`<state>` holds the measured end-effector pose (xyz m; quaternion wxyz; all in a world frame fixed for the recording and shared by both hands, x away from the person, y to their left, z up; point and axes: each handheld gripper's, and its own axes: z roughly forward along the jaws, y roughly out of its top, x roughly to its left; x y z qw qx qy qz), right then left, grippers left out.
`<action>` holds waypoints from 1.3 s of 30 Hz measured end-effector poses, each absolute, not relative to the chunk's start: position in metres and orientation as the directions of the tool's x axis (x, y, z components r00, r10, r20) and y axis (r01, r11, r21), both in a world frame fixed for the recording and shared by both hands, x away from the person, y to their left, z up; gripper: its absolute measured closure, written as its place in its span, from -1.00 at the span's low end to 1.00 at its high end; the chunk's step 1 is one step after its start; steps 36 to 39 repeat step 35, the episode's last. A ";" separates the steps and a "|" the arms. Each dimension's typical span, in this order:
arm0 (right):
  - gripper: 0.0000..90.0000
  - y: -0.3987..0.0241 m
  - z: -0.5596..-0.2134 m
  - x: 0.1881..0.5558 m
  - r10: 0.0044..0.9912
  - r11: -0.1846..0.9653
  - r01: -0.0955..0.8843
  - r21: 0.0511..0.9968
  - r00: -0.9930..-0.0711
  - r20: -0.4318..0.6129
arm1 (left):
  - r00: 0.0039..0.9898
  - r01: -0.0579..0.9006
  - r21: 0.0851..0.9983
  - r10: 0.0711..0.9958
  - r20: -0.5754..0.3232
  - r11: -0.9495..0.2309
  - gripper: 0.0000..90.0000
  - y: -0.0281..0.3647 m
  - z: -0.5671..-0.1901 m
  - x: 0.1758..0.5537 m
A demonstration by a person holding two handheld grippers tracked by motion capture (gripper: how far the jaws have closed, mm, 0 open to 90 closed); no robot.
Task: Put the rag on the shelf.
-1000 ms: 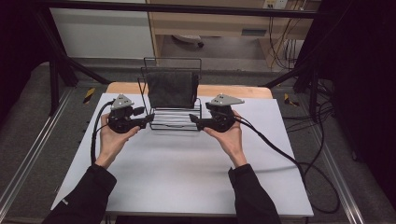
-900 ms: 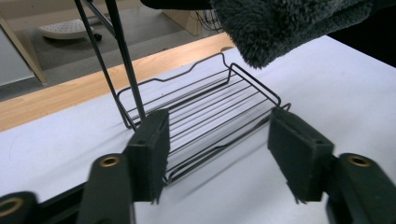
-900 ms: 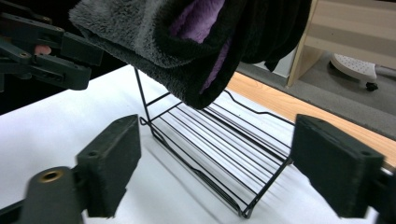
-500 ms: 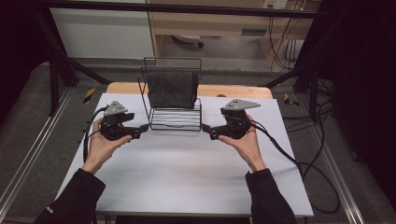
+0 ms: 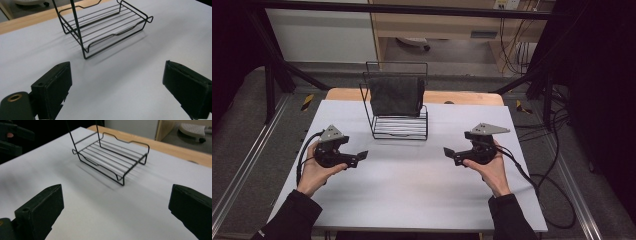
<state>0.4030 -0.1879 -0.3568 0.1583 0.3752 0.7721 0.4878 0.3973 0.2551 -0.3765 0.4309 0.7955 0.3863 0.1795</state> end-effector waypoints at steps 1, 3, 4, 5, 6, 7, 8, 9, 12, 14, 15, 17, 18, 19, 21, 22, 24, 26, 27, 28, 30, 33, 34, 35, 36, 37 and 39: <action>-0.98 -0.191 -0.361 0.401 0.733 0.244 0.430 0.869 -0.669 0.126 | 0.635 0.463 0.826 0.771 -0.054 -0.323 -0.80 0.257 -0.381 0.395; -0.98 -0.197 -0.369 0.398 0.731 0.244 0.439 0.865 -0.669 0.134 | 0.630 0.464 0.826 0.775 -0.053 -0.321 -0.80 0.260 -0.389 0.391; -0.98 -0.200 -0.373 0.396 0.730 0.241 0.442 0.864 -0.669 0.138 | 0.631 0.467 0.823 0.774 -0.055 -0.323 -0.80 0.262 -0.392 0.389; -0.98 -0.203 -0.378 0.394 0.730 0.237 0.446 0.863 -0.668 0.144 | 0.630 0.471 0.822 0.774 -0.060 -0.319 -0.80 0.264 -0.396 0.387; -0.98 -0.205 -0.382 0.393 0.731 0.229 0.452 0.862 -0.664 0.154 | 0.631 0.471 0.820 0.774 -0.056 -0.324 -0.80 0.266 -0.399 0.385; -0.98 -0.208 -0.386 0.391 0.731 0.230 0.457 0.859 -0.664 0.158 | 0.630 0.471 0.819 0.774 -0.054 -0.327 -0.80 0.268 -0.403 0.383; -0.98 -0.211 -0.391 0.390 0.730 0.231 0.463 0.856 -0.664 0.162 | 0.631 0.472 0.817 0.774 -0.051 -0.331 -0.80 0.270 -0.405 0.381; -0.98 -0.214 -0.395 0.388 0.730 0.236 0.466 0.853 -0.664 0.161 | 0.629 0.474 0.817 0.775 -0.054 -0.328 -0.80 0.272 -0.408 0.380; -0.98 -0.224 -0.408 0.384 0.739 0.233 0.484 0.843 -0.652 0.170 | 0.628 0.482 0.812 0.776 -0.059 -0.329 -0.79 0.277 -0.415 0.376; -0.98 -0.231 -0.415 0.381 0.739 0.234 0.493 0.838 -0.650 0.176 | 0.627 0.476 0.811 0.778 -0.044 -0.339 -0.79 0.280 -0.419 0.374; -0.98 -0.234 -0.418 0.380 0.744 0.228 0.502 0.835 -0.643 0.183 | 0.630 0.473 0.810 0.776 -0.037 -0.345 -0.78 0.282 -0.421 0.373; -0.98 -0.241 -0.422 0.377 0.743 0.231 0.501 0.834 -0.644 0.181 | 0.631 0.476 0.810 0.775 -0.044 -0.341 -0.78 0.284 -0.425 0.371; -0.98 -0.244 -0.424 0.376 0.744 0.227 0.498 0.837 -0.643 0.181 | 0.630 0.479 0.809 0.775 -0.048 -0.340 -0.78 0.286 -0.427 0.370; -0.98 -0.247 -0.426 0.374 0.744 0.224 0.498 0.838 -0.642 0.183 | 0.632 0.480 0.807 0.773 -0.047 -0.343 -0.78 0.287 -0.429 0.369; -0.98 -0.253 -0.429 0.371 0.743 0.217 0.496 0.841 -0.642 0.187 | 0.636 0.480 0.803 0.770 -0.041 -0.353 -0.78 0.289 -0.432 0.368; -0.98 -0.256 -0.431 0.370 0.744 0.216 0.497 0.840 -0.641 0.188 | 0.635 0.480 0.805 0.771 -0.045 -0.348 -0.78 0.290 -0.433 0.368; -0.98 -0.259 -0.435 0.367 0.748 0.216 0.506 0.835 -0.636 0.191 | 0.637 0.480 0.806 0.769 -0.049 -0.346 -0.78 0.290 -0.436 0.366; -0.98 -0.262 -0.438 0.365 0.750 0.223 0.510 0.831 -0.634 0.188 | 0.637 0.478 0.806 0.770 -0.044 -0.349 -0.78 0.291 -0.438 0.364; -0.98 -0.263 -0.439 0.364 0.750 0.223 0.511 0.830 -0.634 0.189 | 0.633 0.479 0.808 0.773 -0.047 -0.343 -0.78 0.292 -0.438 0.363; -0.98 -0.263 -0.439 0.363 0.748 0.224 0.514 0.828 -0.635 0.191 | 0.632 0.479 0.808 0.774 -0.047 -0.342 -0.78 0.293 -0.439 0.363; -0.98 -0.262 -0.440 0.362 0.750 0.228 0.514 0.827 -0.634 0.188 | 0.630 0.478 0.810 0.775 -0.048 -0.339 -0.78 0.295 -0.440 0.362; -0.98 -0.262 -0.441 0.361 0.746 0.232 0.511 0.828 -0.640 0.187 | 0.629 0.482 0.809 0.776 -0.051 -0.338 -0.78 0.296 -0.442 0.362; -0.98 -0.261 -0.441 0.361 0.746 0.232 0.512 0.827 -0.640 0.187 | 0.630 0.483 0.805 0.775 -0.048 -0.343 -0.78 0.297 -0.443 0.362; -0.98 -0.261 -0.441 0.361 0.748 0.232 0.514 0.826 -0.637 0.187 | 0.630 0.484 0.804 0.775 -0.047 -0.345 -0.78 0.297 -0.443 0.362; -0.98 -0.261 -0.441 0.361 0.748 0.232 0.514 0.826 -0.637 0.187 | 0.630 0.484 0.804 0.775 -0.047 -0.345 -0.78 0.297 -0.443 0.362; -0.98 -0.261 -0.441 0.361 0.748 0.232 0.514 0.826 -0.637 0.187 | 0.630 0.484 0.804 0.775 -0.047 -0.345 -0.78 0.297 -0.443 0.362; -0.98 -0.261 -0.441 0.361 0.748 0.232 0.514 0.826 -0.637 0.187 | 0.630 0.484 0.804 0.775 -0.047 -0.345 -0.78 0.297 -0.443 0.362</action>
